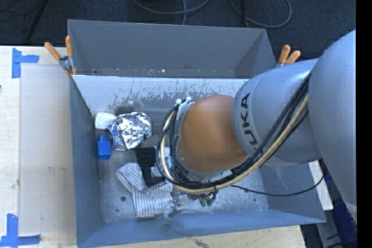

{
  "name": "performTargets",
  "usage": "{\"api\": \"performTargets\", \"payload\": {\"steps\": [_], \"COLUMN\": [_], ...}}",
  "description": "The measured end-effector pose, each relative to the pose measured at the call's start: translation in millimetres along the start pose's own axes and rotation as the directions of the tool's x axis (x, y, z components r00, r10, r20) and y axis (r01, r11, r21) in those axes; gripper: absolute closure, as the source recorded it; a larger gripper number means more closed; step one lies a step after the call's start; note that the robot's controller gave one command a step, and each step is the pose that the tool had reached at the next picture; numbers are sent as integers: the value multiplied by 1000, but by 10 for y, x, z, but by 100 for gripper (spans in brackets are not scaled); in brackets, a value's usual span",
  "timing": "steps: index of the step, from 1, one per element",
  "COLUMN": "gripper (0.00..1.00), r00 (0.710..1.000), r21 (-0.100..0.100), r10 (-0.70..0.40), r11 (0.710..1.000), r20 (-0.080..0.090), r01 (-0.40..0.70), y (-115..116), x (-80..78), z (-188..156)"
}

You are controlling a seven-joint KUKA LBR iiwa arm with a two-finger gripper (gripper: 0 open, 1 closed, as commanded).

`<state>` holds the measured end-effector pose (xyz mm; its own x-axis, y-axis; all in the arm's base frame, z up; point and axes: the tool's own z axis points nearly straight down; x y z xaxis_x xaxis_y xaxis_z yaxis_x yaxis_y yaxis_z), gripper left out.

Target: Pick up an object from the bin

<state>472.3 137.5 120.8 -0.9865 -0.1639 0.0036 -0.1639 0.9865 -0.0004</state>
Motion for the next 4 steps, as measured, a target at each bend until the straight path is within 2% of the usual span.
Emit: {"api": "performTargets", "payload": {"steps": [1, 2, 4], "gripper": [0, 100, 100], "r00": [987, 987, 987], "r21": [2, -1, -1], "r10": [-160, -161, -160], "r11": [987, 987, 987], "r20": [34, 2, -1], "r01": [160, 161, 160], "y": [24, 20, 19], "x": [-63, 18, 28], "z": [382, 414, 377]}}
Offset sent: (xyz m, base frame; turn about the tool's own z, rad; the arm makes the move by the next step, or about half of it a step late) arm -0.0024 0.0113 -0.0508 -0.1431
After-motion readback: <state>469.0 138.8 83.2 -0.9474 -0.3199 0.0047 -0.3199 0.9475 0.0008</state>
